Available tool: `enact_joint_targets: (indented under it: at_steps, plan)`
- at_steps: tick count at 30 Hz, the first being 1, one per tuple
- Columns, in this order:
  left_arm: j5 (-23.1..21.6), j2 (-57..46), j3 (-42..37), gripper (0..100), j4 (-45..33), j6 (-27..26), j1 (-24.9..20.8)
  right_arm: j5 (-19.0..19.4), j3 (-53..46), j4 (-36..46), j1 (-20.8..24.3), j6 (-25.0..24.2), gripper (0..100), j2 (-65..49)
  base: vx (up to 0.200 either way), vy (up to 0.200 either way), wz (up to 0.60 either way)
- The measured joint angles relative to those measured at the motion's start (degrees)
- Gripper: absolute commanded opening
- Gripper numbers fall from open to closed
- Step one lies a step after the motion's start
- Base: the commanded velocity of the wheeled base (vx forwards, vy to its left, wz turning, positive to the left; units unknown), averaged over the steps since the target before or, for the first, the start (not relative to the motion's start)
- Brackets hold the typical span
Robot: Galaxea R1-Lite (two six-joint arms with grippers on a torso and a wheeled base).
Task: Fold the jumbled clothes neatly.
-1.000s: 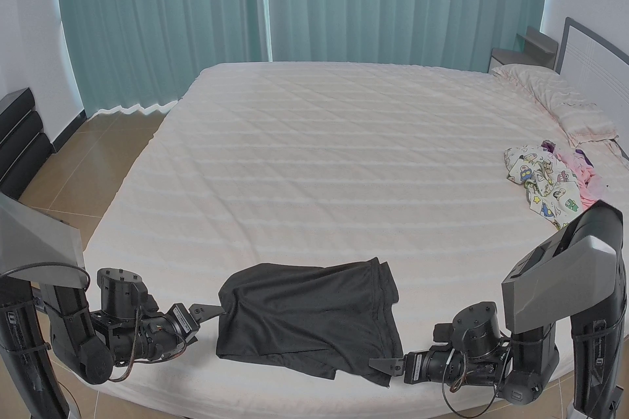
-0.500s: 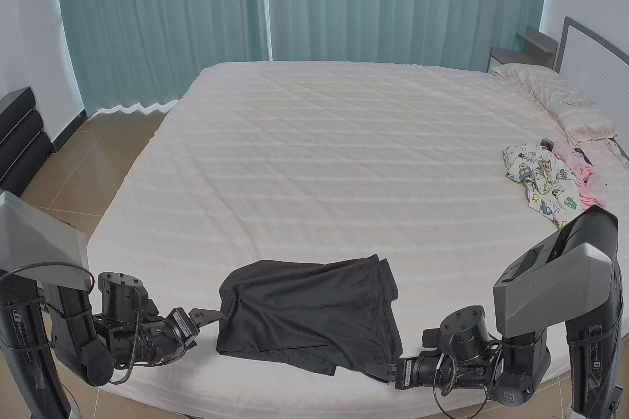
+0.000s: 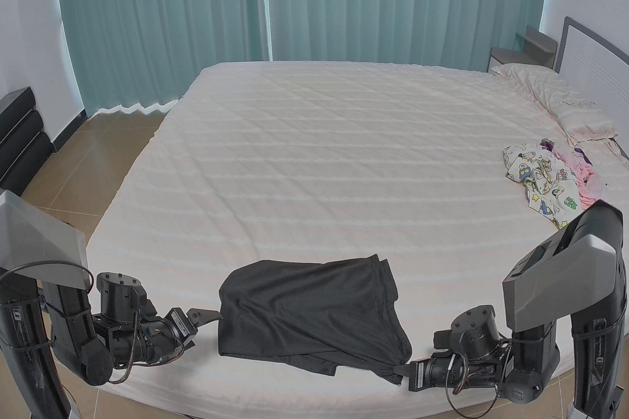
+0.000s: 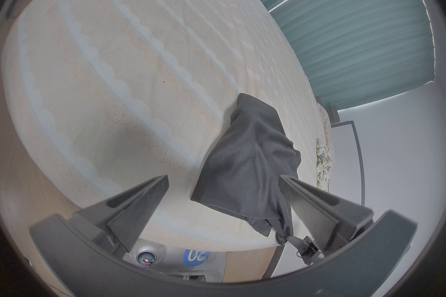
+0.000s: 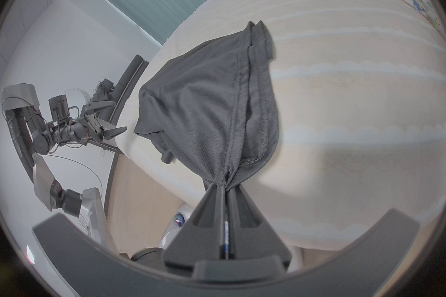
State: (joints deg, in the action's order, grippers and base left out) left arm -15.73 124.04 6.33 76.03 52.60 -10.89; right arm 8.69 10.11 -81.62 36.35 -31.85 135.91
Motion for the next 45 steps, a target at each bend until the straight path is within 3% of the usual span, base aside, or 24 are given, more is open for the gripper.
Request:
enact_joint_targets:
  at_steps: [7,8,16,24,32,45]
  plan:
    - [-0.01,0.16,0.0,100,0.0,-0.06,-0.05,-0.11,-2.51,-1.87,-1.46,1.07,0,-0.07,0.0,0.0,0.0]
    - [0.0,0.16,0.0,100,0.0,-0.06,-0.05,-0.11,-2.61,-2.08,-1.46,1.1,100,-0.07,0.0,0.0,0.0]
    - [0.0,0.2,0.01,100,0.0,-0.05,-0.05,0.0,-3.55,-3.95,-1.85,1.18,100,-1.05,0.0,0.0,0.0]
    - [0.0,0.24,0.0,100,-0.02,0.05,0.0,0.06,-0.02,-4.57,-6.06,1.1,100,-4.96,0.0,0.0,0.0]
    - [0.07,0.24,0.04,100,-0.02,0.16,-0.05,-0.49,18.38,8.57,-8.68,-0.5,100,-5.51,0.0,0.0,0.0]
    - [0.38,0.24,0.0,100,0.0,0.28,-0.11,-4.23,46.26,27.67,-8.59,-5.91,100,3.04,0.0,0.0,0.0]
